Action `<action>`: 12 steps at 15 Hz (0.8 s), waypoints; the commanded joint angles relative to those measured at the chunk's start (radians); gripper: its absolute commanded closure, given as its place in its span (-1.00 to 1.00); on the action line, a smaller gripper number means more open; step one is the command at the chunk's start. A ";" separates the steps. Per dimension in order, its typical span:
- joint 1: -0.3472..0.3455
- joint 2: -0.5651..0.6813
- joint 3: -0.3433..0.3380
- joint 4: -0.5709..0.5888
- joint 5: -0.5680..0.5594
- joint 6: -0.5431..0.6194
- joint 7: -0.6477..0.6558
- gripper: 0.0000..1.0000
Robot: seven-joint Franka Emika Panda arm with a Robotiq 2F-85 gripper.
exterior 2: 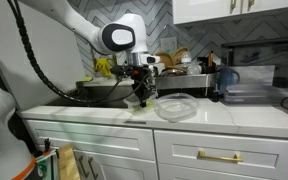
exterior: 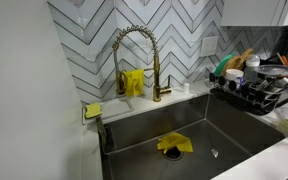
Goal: Remove the lunchbox from the sink,put it on the counter, remove the lunchbox from the drying rack, put it on the counter, put the lunchbox on the left in the lunchbox on the right and then put them in the sink
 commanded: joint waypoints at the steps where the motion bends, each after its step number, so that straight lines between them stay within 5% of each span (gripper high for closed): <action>1: 0.013 0.001 -0.003 0.004 0.012 0.016 -0.008 0.95; 12: 0.045 -0.092 0.006 0.022 0.036 0.045 -0.043 0.96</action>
